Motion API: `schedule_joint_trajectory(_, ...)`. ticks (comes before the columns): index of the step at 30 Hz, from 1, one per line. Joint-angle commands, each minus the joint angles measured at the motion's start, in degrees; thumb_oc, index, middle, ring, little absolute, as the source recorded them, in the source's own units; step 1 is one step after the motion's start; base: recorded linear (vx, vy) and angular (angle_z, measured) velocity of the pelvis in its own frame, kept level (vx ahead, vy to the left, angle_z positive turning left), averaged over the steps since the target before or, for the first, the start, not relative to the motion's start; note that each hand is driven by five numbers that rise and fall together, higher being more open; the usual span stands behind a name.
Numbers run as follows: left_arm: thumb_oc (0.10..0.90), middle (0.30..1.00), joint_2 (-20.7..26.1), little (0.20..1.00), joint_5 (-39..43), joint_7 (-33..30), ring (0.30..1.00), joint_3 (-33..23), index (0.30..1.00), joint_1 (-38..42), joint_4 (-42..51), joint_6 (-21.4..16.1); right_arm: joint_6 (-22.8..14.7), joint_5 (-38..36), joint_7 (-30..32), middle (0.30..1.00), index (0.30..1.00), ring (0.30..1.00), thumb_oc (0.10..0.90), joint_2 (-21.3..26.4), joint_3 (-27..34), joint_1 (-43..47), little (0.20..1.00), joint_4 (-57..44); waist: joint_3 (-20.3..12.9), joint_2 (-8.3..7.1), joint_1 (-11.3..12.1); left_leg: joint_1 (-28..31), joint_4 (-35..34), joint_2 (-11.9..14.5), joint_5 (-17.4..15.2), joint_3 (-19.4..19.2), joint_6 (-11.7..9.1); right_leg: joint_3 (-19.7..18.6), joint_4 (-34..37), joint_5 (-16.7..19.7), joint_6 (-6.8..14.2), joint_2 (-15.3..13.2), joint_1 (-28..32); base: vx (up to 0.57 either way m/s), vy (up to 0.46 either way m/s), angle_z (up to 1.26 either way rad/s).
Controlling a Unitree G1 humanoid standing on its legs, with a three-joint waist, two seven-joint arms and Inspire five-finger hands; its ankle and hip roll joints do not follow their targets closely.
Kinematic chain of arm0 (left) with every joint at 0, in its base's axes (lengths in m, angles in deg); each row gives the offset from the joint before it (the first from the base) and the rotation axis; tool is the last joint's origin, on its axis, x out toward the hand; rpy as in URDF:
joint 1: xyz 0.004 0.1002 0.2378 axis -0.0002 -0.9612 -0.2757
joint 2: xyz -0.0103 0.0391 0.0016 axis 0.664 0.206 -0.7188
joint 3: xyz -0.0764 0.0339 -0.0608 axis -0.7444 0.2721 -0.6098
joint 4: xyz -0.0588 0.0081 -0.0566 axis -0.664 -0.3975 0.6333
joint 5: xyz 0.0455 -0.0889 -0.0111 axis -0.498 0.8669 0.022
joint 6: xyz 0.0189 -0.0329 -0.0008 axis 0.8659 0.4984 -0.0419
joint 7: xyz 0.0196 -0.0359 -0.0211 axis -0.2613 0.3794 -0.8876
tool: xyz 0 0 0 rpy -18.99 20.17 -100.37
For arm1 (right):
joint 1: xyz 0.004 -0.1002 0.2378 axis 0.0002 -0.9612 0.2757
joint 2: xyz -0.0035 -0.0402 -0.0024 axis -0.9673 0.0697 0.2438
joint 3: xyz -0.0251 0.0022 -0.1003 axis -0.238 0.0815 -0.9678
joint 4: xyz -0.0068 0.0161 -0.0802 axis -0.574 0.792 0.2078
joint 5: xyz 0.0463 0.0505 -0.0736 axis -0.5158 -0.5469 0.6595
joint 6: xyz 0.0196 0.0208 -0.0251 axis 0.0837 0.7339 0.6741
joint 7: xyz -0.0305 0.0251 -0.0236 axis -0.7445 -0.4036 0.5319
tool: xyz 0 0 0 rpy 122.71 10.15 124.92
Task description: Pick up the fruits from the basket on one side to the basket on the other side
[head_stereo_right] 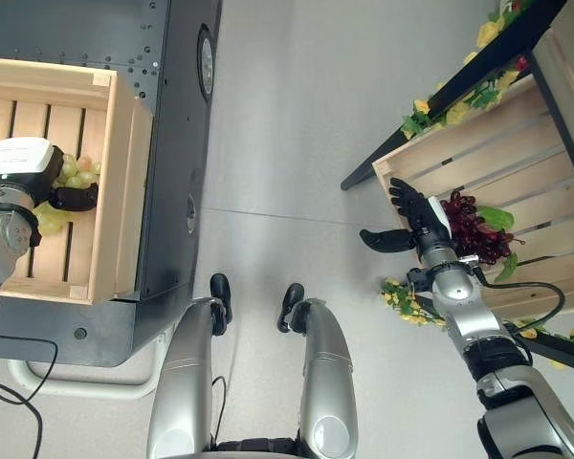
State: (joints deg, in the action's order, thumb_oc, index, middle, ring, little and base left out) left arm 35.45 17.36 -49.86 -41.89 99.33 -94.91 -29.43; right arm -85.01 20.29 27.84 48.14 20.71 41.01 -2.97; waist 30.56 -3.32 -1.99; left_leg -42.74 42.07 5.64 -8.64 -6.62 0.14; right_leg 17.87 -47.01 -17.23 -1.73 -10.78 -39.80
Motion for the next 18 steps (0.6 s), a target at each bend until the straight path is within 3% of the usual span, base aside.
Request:
schedule_joint_trajectory(1, 0.400, 0.300, 1.9, 0.300, 9.7, -2.8, 0.300, -9.2, 0.300, -0.3, 1.0, 1.2, -5.4, 1.3, -1.4, 0.900, 0.900, 0.900, 0.800, -0.7, 4.2, 0.5, 0.900, -6.8, -0.8, 1.46, 1.7, 11.0, -7.0, -2.8, -4.8, -4.9, 1.2, -2.3, 4.2, 2.4, 3.2, 0.3, 5.7, 0.00, 0.000, 0.00)
schedule_joint_trajectory(3, 0.400, 0.300, 1.2, 0.300, 17.8, -2.8, 0.300, -12.9, 0.300, -2.1, 1.3, 1.0, -5.4, 2.2, -0.9, 0.900, 0.900, 0.900, 0.800, -1.6, 4.5, -0.2, 0.900, -7.4, -0.8, 1.61, 1.7, 12.6, -7.3, -3.0, -4.9, -4.9, 1.2, -2.4, 4.4, 2.1, 3.3, 0.1, 7.1, 0.02, -0.006, 0.01)
schedule_joint_trajectory(4, 0.400, 0.300, 0.1, 0.300, 28.5, -2.9, 0.300, -17.0, 0.300, -4.0, 1.5, 0.1, -5.3, 2.5, -0.8, 0.900, 0.900, 0.900, 0.800, -2.2, 5.0, -0.7, 0.900, -7.8, -0.8, 1.77, 1.9, 13.9, -7.5, -3.3, -5.2, -4.7, 1.3, -2.7, 4.3, 2.0, 3.4, 0.0, 8.1, 0.03, -0.013, 0.03)
schedule_joint_trajectory(5, 0.400, 0.300, -0.9, 0.300, 33.4, -2.5, 0.300, -20.0, 0.300, -5.5, 1.7, -0.4, -5.2, 2.8, -0.7, 0.900, 0.900, 0.900, 0.800, -2.8, 5.3, -1.3, 0.900, -8.0, -0.8, 1.86, 1.9, 14.8, -7.6, -3.4, -5.3, -4.6, 1.4, -2.8, 4.3, 1.9, 3.5, -0.1, 8.9, 0.02, -0.010, 0.03)
schedule_joint_trajectory(6, 0.400, 0.300, -1.1, 0.300, 33.7, -2.2, 0.300, -20.7, 0.300, -5.8, 1.7, -0.4, -5.2, 2.9, -0.8, 0.900, 0.900, 0.900, 0.800, -2.9, 5.4, -1.4, 0.900, -8.0, -0.8, 1.87, 1.9, 15.1, -7.7, -3.5, -5.3, -4.6, 1.4, -2.9, 4.3, 1.9, 3.5, -0.1, 9.1, 0.04, -0.005, 0.03)
schedule_joint_trajectory(7, 0.400, 0.300, -2.2, 0.300, 38.9, -1.3, 0.300, -24.5, 0.300, -7.7, 1.4, -2.0, -5.2, 3.4, -1.3, 0.900, 0.900, 0.900, 0.800, -3.8, 6.1, -2.4, 0.900, -8.2, -0.8, 1.95, 1.9, 16.7, -8.0, -3.7, -5.6, -4.4, 1.5, -3.1, 4.4, 1.8, 3.6, -0.2, 10.5, 0.03, -0.003, 0.03)
schedule_joint_trajectory(11, 0.400, 0.300, -5.0, 0.300, 46.5, 0.0, 0.300, -30.5, 0.300, -12.0, 3.6, -3.9, -4.5, 4.4, -1.7, 0.900, 0.900, 0.900, 0.800, -5.6, 6.7, -3.7, 0.900, -9.3, -0.8, 2.16, 1.9, 20.8, -9.3, -4.3, -5.8, -4.1, 1.7, -3.6, 5.1, 2.0, 4.0, -0.3, 14.2, 0.04, -0.011, 0.03)
schedule_joint_trajectory(16, 0.400, 0.300, -6.1, 0.300, 50.1, 0.5, 0.300, -33.1, 0.300, -14.1, 5.7, -5.7, -3.5, 5.3, -2.4, 0.900, 0.900, 0.900, 0.800, -6.6, 6.4, -3.9, 0.900, -10.2, -1.1, 2.52, 1.9, 23.8, -10.6, -4.8, -5.1, -4.4, 2.2, -3.9, 5.8, 3.3, 3.8, -0.4, 16.5, -0.02, -0.006, 0.03)
schedule_joint_trajectory(18, 0.400, 0.300, -7.0, 0.300, 52.6, 0.9, 0.300, -34.2, 0.300, -15.9, 8.0, -7.8, -3.0, 6.5, -1.8, 0.900, 0.900, 0.900, 0.800, -7.2, 5.9, -4.4, 0.900, -11.3, -2.7, 2.94, 1.8, 26.3, -11.4, -5.4, -5.7, -4.1, 2.5, -4.3, 6.3, 3.1, 4.0, -0.4, 18.8, 0.02, 0.001, -0.02)
